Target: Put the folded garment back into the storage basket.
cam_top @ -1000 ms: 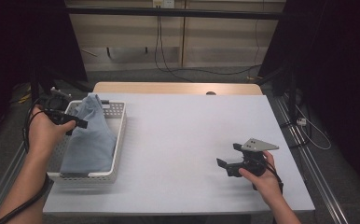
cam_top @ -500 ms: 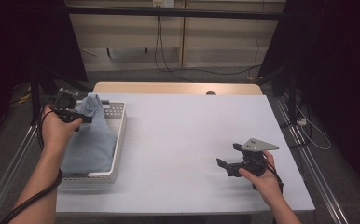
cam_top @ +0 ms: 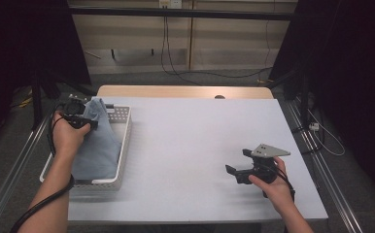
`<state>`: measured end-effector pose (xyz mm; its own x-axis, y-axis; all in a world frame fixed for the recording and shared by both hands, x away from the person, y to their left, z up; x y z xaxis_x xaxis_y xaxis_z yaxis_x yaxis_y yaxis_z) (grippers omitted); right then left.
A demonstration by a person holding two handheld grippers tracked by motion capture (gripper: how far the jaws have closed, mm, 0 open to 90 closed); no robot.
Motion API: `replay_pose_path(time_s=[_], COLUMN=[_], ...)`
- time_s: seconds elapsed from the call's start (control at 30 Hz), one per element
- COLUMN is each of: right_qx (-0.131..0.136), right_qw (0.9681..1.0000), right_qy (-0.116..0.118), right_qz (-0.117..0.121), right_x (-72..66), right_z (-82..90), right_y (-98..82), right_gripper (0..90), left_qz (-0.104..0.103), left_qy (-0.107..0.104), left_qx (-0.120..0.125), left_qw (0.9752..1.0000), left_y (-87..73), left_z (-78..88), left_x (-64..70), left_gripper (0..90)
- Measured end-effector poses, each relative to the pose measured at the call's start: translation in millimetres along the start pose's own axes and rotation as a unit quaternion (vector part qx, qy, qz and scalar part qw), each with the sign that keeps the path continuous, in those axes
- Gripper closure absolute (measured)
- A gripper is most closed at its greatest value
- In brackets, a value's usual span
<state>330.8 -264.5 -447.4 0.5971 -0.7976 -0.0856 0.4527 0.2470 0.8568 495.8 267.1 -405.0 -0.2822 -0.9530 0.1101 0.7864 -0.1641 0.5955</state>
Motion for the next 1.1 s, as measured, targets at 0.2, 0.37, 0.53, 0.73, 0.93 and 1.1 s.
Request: replay_pose_path(time_s=[0.2,0.37,0.53,0.73,0.93,1.1], right_qx=[-0.001,-0.001,-0.003,-0.003,-0.004,-0.001], right_qw=[1.0000,1.0000,1.0000,1.0000,1.0000,1.0000], right_qy=[0.001,0.003,0.004,0.008,0.008,0.006], right_qz=[0.000,0.001,0.001,-0.001,0.001,-0.001], right_x=[-0.4,-1.1,-1.5,-2.2,-1.4,-0.5], right_z=[-0.9,-1.9,-2.9,-5.0,-3.7,-2.0], right_y=[-0.2,0.3,0.1,0.3,-1.1,0.0], right_gripper=[7.8,7.8,7.8,7.8,7.8,7.8], left_qz=[0.002,0.004,0.005,0.004,0.004,-0.001], left_qy=[-0.003,-0.007,-0.008,-0.006,-0.011,-0.017], left_qx=[0.001,-0.001,-0.002,-0.007,-0.015,-0.028], left_qw=[1.0000,1.0000,1.0000,0.9999,0.9998,0.9995], left_y=[-5.0,-9.4,-11.9,-14.0,-19.6,-22.4], left_z=[-8.6,-16.0,-21.8,-28.8,-39.7,-43.6], left_x=[-2.0,-2.3,-2.3,-2.0,-0.1,3.8], left_gripper=[86.6,86.6,86.7,87.2,90.0,90.0])
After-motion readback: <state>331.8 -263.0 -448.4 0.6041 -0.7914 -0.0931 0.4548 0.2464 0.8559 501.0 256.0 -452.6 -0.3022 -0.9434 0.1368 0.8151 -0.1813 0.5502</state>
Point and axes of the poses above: each handheld gripper's, and its own axes: z roughly backward along the jaws, y roughly out of its top, x roughly to its right, the point moved 2 cm from there along -z, roughly forward along the jaws, and after that the axes turned 1 degree about x, right-handed, at the moved point
